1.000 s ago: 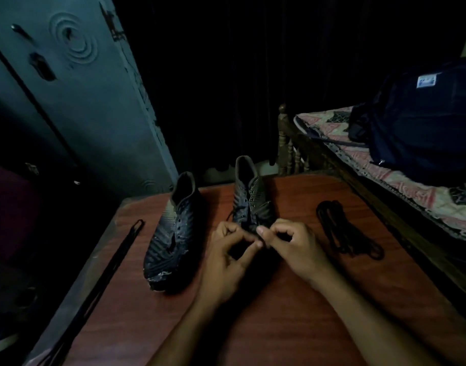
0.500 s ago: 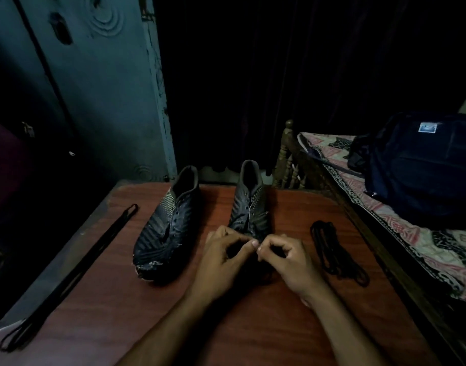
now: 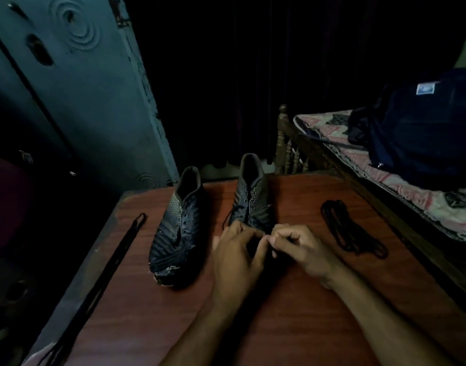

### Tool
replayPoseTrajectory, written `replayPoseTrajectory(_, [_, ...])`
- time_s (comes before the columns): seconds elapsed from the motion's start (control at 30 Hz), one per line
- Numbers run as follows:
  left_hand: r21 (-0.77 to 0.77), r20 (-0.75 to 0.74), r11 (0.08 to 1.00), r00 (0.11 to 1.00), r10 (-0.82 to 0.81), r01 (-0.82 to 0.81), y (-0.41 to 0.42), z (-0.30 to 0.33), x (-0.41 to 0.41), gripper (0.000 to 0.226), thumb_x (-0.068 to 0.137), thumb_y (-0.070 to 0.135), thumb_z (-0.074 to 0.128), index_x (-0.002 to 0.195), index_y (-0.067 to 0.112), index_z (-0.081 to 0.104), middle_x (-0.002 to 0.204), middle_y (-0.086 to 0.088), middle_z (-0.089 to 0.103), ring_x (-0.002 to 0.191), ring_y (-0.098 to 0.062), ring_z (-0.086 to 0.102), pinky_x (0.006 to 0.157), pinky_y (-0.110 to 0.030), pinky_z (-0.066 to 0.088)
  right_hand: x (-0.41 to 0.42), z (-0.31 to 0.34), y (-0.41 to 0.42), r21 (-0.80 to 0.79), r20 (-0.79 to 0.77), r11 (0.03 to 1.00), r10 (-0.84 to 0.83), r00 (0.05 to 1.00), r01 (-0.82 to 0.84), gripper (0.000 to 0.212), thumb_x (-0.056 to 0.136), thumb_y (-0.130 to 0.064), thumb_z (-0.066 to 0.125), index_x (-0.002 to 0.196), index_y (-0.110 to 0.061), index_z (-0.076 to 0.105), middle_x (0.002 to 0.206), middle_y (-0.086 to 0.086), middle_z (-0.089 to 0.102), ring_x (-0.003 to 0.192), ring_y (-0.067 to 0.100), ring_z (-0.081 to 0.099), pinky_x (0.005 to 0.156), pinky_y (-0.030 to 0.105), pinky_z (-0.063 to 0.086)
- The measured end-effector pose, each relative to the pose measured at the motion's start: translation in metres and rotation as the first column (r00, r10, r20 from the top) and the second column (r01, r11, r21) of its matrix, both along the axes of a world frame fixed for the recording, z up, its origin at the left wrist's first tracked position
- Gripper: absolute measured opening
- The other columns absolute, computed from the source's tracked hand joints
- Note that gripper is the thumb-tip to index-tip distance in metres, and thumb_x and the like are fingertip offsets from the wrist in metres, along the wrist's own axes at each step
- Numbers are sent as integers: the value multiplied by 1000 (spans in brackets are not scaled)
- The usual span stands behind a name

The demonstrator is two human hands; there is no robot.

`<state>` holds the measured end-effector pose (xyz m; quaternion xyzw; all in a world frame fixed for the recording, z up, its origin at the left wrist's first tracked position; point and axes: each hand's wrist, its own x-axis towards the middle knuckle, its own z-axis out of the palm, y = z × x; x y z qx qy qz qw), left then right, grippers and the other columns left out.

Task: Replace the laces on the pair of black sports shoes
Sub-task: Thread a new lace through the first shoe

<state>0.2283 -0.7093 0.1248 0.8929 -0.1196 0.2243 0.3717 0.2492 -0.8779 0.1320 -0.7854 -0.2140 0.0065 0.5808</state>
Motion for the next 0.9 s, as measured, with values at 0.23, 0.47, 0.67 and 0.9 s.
replayPoseTrajectory(0.23, [-121, 62, 946, 953, -296, 302, 0, 1, -6, 7, 94, 21, 70, 88, 22, 68, 90, 13, 55, 85, -3, 56, 76, -18, 42, 5, -2, 7, 80, -136, 967, -230, 964, 242, 32, 93, -46, 66, 76, -19, 72, 71, -5, 69, 72, 6, 63, 73, 32, 47])
replayPoseTrajectory(0.47, [-225, -29, 879, 899, -436, 419, 2, 2, -5, 15, 88, 19, 73, 78, 27, 65, 84, 13, 54, 81, -7, 54, 74, -22, 42, 4, -4, 4, -35, -95, 965, -263, 960, 261, 24, 93, -31, 67, 70, -23, 68, 66, 1, 68, 65, 11, 62, 75, 42, 54])
replayPoseTrajectory(0.67, [-339, -71, 902, 948, -310, 269, 1, 5, -5, 27, 98, 41, 62, 79, 23, 71, 80, 8, 58, 78, -8, 57, 71, -24, 44, -3, 7, -6, 64, -178, 995, -65, 982, 78, 22, 88, -24, 67, 69, -13, 68, 74, -6, 63, 75, 8, 58, 76, 31, 46])
replayPoseTrajectory(0.9, [-349, -101, 924, 974, -201, 154, -2, 5, -3, 16, 94, 27, 75, 79, 23, 77, 78, 10, 61, 78, -13, 60, 68, -20, 45, -4, 10, -16, 116, -198, 980, 180, 963, -160, 23, 76, -36, 70, 65, -17, 64, 91, 0, 55, 88, 16, 54, 83, 29, 44])
